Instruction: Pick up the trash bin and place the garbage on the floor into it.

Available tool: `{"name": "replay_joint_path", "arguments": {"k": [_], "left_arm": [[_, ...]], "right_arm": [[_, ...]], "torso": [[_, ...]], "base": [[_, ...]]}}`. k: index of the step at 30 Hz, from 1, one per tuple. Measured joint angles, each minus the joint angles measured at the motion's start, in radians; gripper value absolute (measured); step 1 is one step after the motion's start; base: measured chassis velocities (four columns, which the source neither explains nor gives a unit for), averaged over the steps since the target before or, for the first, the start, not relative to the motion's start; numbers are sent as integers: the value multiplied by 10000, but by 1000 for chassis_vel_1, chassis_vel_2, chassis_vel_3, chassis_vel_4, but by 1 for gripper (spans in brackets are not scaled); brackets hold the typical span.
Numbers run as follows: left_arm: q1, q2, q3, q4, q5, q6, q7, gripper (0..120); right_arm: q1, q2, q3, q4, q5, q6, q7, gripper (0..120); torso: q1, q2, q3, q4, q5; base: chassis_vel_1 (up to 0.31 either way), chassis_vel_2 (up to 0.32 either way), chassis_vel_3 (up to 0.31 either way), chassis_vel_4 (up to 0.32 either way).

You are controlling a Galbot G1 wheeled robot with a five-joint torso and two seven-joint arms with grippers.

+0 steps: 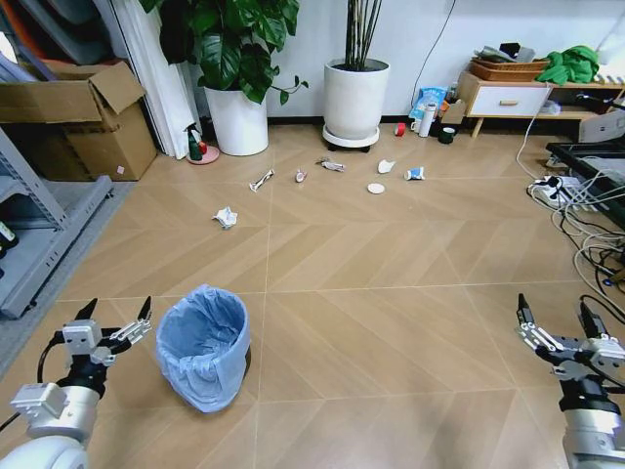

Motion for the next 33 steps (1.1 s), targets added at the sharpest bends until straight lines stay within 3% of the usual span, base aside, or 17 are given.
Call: {"name": "replay_joint_path", "arguments": {"k": [8,20,33], "left_arm": [[-160,156,343,251,-19,200,-144,100],[-897,459,1054,1230,-940,1207,-266,100],[-1492,689,1668,1960,-1104,1940,-447,100]], "right_arm": [[-119,93,-3,1,-61,130,-102,100],[172,315,-209,-410,-394,216,-142,100],[214,408,-300,-654,-457,188,-525,100]], "torso": [[0,0,0,-1,0],[0,0,0,-1,-1],[1,0,0,-1,0]], "base": [[0,0,0,0],[0,0,0,0],[0,0,0,0]]}}
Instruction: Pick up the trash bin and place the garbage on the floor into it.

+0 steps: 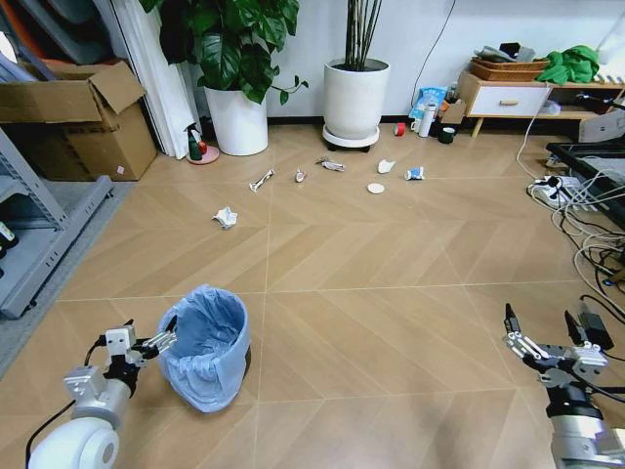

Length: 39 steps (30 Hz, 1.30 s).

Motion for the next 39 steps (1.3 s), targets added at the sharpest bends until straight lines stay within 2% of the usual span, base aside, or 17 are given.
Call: {"name": "replay_joint_path", "arguments": {"k": [18,24,27,31,33,34,35,36,38,39], "left_arm": [[-686,392,457,1154,-900,317,-8,100],[-814,535,621,1293,-1002,494,4,99],[-915,609,711,1330,-1010,585,7,86],[-986,637,752,1383,-1042,629,17,77],[-1030,679,783,1407,-1091,696,45,68],[-1030,679,783,1407,-1091,696,45,68],[-1033,704,792,1415,-1102,738,78,61],[-1033,718,794,1419,-1103,764,97,59],[-1008,808,796,1432,-1104,906,175,47],[-1008,808,796,1432,-1104,906,175,47]], "right_arm": [[-68,121,-57,155,-74,-2,-119,100],[-65,166,-85,187,-92,-17,-123,100],[-37,178,-90,214,-95,-47,-123,100],[-26,179,-90,232,-95,-71,-123,100],[-19,177,-91,257,-93,-122,-122,100],[-19,177,-91,257,-93,-122,-122,100],[-17,172,-90,264,-89,-138,-120,100],[-16,169,-90,268,-88,-145,-119,100],[-18,157,-90,289,-76,-175,-118,100],[-18,157,-90,289,-76,-175,-118,100]], "torso": [[0,0,0,0,1],[0,0,0,0,0],[0,0,0,0,1],[0,0,0,0,0],[0,0,0,0,0],[0,0,0,0,0],[0,0,0,0,0],[0,0,0,0,0],[0,0,0,0,1],[0,0,0,0,1]], "base": [[0,0,0,0],[0,0,0,0],[0,0,0,0],[0,0,0,0],[0,0,0,0],[0,0,0,0],[0,0,0,0],[0,0,0,0],[0,0,0,0],[0,0,0,0]]}}
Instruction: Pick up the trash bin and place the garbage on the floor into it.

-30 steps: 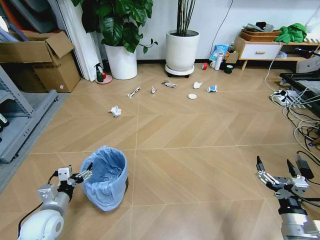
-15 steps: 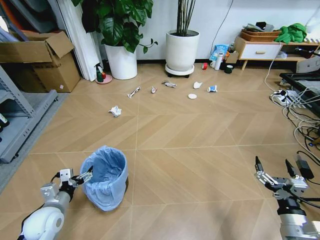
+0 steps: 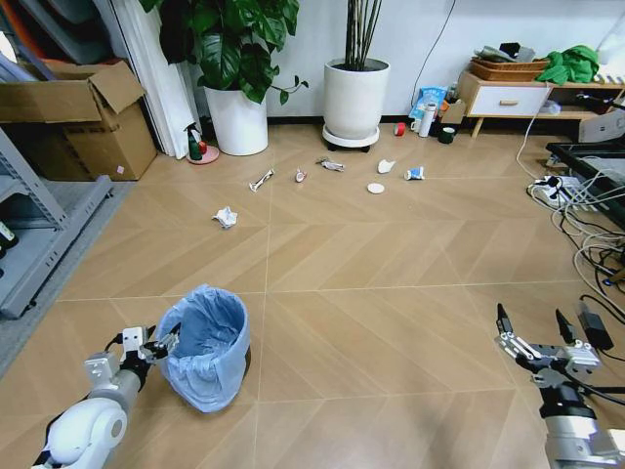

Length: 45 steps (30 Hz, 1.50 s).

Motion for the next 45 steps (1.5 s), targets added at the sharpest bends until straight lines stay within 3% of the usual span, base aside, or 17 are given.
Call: {"name": "replay_joint_path", "arguments": {"k": [3,12,13,20,33,39,45], "left_arm": [[55,84,-4,50,32,133,134,32],[66,133,-20,94,43,203,197,7],[52,140,-23,94,31,216,254,0],[101,70,-101,-19,60,196,288,0],[963,-431,-2077,-2348,-280,-23,51,0],[1460,-1098,-2357,-3038,-226,-169,94,0],[1478,-1220,-2329,-3162,-98,-199,84,0]], "right_arm": [[-5,-7,2,6,13,-26,0,100],[12,-23,4,-1,24,-60,-1,100],[20,-33,6,-10,25,-68,-8,100],[153,-65,82,-77,-389,-92,-42,100],[63,93,-181,-592,-867,230,516,100],[-62,165,-180,-827,-735,431,391,100],[-111,168,-154,-837,-686,461,352,100]], "torso": [[0,0,0,0,-1],[0,0,0,0,0],[0,0,0,0,0],[0,0,0,0,-2],[0,0,0,0,1],[0,0,0,1,-2],[0,0,-1,1,-1]], "base": [[0,0,0,0],[0,0,0,0],[0,0,0,0],[0,0,0,0],[0,0,0,0],[0,0,0,0],[0,0,0,0]]}}
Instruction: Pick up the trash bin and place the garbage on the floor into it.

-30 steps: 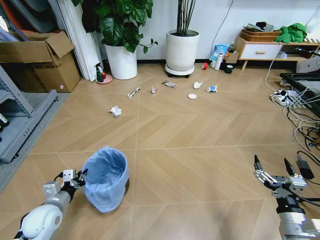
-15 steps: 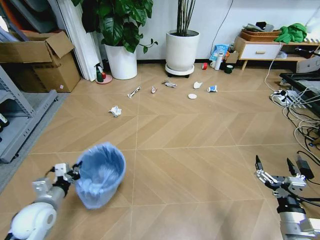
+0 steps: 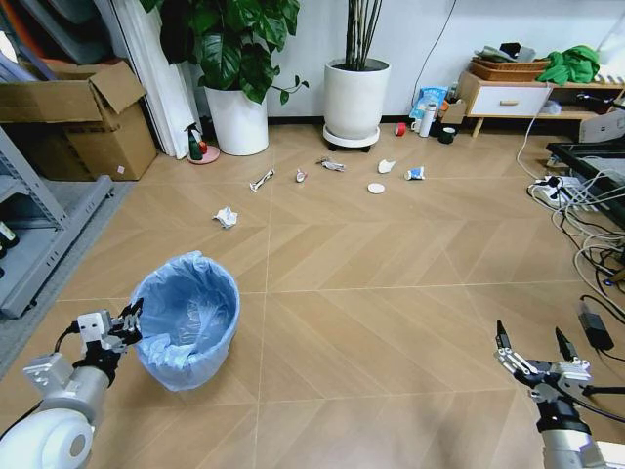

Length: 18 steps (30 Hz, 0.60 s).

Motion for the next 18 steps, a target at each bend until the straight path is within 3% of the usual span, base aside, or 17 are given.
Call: {"name": "replay_joint_path", "arguments": {"k": [9,18], "left_arm": [[0,48,30,-282,-12,1,-166,0],[-14,120,42,-283,-20,-17,-209,0]], "right_arm": [[-138,-16,42,-37,147,265,-168,100],[-162,23,39,144,166,282,-229,100]], "torso": [[0,0,0,-2,1],[0,0,0,-1,0]], "base": [[2,86,-7,-85],[-39,187,46,-197]]}}
